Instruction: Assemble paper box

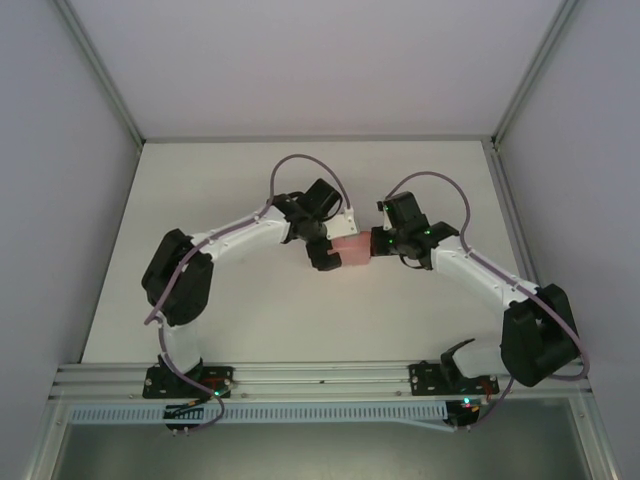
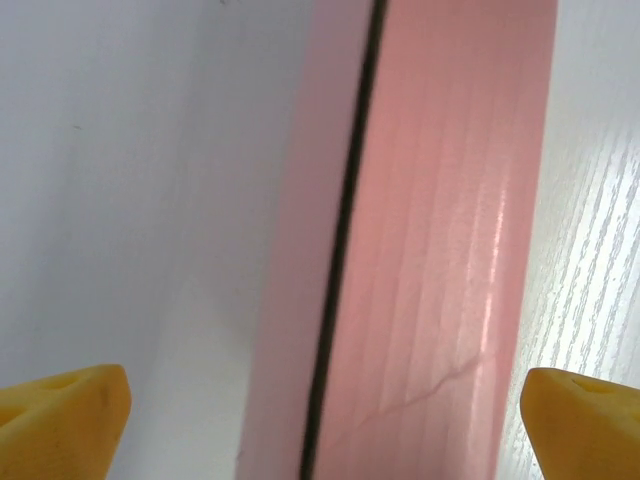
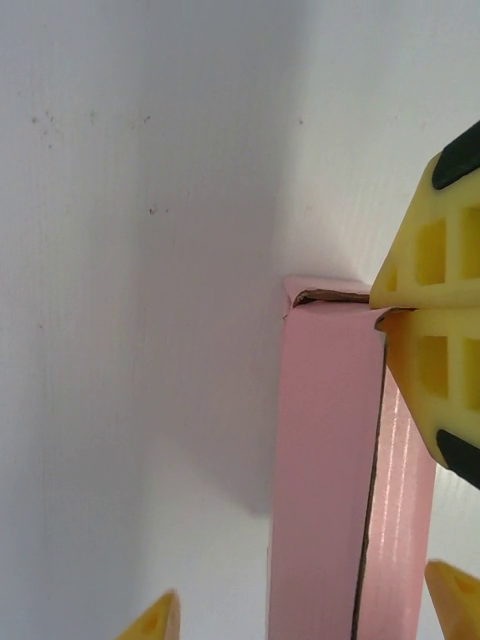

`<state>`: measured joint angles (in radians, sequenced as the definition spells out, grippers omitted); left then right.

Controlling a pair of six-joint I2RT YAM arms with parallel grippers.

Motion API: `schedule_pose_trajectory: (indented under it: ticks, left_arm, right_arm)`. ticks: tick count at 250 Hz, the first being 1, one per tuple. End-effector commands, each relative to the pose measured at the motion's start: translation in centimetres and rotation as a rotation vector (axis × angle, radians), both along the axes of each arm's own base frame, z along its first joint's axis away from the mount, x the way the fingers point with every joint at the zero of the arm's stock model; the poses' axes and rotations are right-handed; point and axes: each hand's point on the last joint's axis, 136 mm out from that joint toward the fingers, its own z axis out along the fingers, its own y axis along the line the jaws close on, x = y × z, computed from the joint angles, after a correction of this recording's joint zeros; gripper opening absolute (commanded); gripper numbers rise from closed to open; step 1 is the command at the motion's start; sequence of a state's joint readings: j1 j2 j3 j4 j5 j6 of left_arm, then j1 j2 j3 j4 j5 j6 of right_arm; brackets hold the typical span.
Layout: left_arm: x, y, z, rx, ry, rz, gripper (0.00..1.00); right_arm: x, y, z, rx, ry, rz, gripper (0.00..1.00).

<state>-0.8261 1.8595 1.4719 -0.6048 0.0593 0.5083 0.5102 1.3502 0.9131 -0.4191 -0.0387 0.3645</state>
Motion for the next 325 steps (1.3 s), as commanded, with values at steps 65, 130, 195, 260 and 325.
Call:
schedule_pose_trajectory:
  ticks: [65,130,195,260,325]
  left_arm:
    - [0.9,3.7,7.9,-0.278,-0.089,0.39,1.0]
    - [0.6,6.8,4.4,-0.3,0.099,0.486,0.79]
    - [1.5,6.5,3.5,-0.277,0.105,0.459,0.61]
    - [2.6,6.1,3.2,-0.246,0.072,0.402,0.48]
    - [2.4,6.2,3.5,-0.262,0.132,0.498,0.0]
  right_arm:
    - [-1.6,-0.4,-2.1,-0.134,0.136,-0.057,0.0]
    - [-1.5,0.8,-1.9,-0.125,0.142,-0.035,0.0]
    - [-1.7,1.3,-1.8,-0.114,0.135,-0.014,0.0]
    - [-1.8,1.4,-1.6,-0.113,0.139,0.001,0.0]
    - [-2.2,0.9,-1.9,-0.141,0.149,-0.011,0.0]
